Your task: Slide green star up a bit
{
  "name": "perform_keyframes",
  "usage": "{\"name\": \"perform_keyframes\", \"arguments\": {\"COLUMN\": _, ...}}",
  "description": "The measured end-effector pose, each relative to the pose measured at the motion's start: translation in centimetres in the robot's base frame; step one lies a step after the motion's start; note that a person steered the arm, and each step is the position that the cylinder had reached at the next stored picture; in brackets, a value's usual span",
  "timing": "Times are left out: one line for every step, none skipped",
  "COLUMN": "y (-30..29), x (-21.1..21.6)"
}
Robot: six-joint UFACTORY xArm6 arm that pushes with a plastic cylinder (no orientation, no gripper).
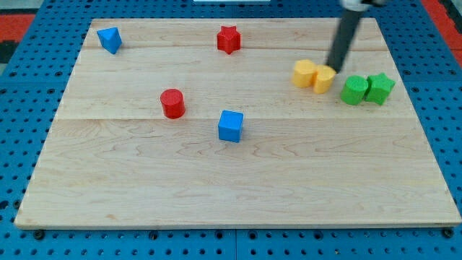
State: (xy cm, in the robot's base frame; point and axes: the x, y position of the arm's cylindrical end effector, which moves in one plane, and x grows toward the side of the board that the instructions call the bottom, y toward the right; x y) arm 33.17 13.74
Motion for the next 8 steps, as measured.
{"name": "perform_keyframes", "arguments": {"y": -6.0, "x": 0.0}}
{"name": "perform_keyframes", "arguments": {"y": -3.2, "x": -0.4}}
{"name": "perform_keyframes", "arguments": {"y": 4.6, "x": -1.9}}
{"name": "perform_keyframes", "arguments": {"y": 13.7, "x": -1.4}}
{"name": "perform_keyframes", "arguments": {"y": 19.0, "x": 3.6}}
{"name": "perform_keyframes", "arguments": {"y": 17.9, "x": 8.5}}
{"name": "perform_keyframes", "arguments": {"y": 14.7, "x": 8.7}}
{"name": "perform_keyframes", "arguments": {"y": 12.8, "x": 4.8}}
